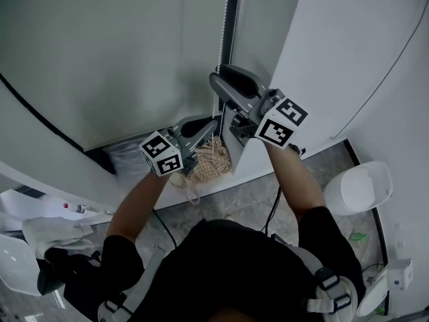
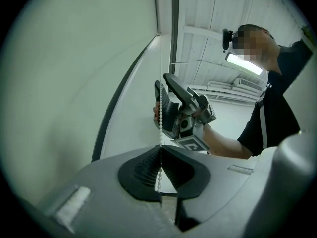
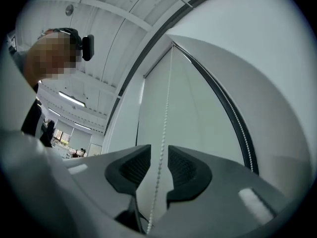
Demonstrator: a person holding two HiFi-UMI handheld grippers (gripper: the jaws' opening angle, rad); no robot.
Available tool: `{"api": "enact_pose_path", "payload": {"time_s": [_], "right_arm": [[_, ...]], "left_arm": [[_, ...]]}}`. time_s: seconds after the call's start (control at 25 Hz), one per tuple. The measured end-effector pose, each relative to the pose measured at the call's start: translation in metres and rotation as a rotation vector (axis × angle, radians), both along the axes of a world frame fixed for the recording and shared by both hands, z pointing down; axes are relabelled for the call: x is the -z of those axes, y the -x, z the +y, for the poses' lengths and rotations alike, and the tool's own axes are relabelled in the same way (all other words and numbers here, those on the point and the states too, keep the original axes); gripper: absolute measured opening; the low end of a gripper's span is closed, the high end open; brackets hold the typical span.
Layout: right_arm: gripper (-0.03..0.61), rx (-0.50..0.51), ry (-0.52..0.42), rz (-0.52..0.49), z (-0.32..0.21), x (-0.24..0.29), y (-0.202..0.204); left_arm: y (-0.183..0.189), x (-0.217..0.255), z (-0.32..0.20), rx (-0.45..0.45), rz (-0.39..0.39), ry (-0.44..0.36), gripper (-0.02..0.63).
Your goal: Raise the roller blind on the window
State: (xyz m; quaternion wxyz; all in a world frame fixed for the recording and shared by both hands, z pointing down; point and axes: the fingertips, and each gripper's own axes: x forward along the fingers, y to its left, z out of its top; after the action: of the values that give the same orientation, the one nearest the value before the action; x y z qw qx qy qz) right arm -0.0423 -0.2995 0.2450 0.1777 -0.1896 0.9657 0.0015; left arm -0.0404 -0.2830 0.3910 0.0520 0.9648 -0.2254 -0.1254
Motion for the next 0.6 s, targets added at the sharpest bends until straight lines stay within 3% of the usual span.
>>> {"api": "enact_pose_path", "payload": {"time_s": [0.12,0.28,0.6], "right_arm": [[0.06,-0.02,-0.021,-0.014,-0.001,0.009,0.002],[0.049,-0.001,-0.007,-0.058,-0.001,0.02,0.001],[0.015,-0.041,-0.052,-0.021,0.001,0.019,0.002]], "left_arm": [[0.001,0.001,0.003,0.011,0.004,0.0,0.008],[0.005,0.002,0.006,0.014,0.005,0.0,0.008],[0.009,0.003,0.006,0.016,0.027,0.014,0.008]]}}
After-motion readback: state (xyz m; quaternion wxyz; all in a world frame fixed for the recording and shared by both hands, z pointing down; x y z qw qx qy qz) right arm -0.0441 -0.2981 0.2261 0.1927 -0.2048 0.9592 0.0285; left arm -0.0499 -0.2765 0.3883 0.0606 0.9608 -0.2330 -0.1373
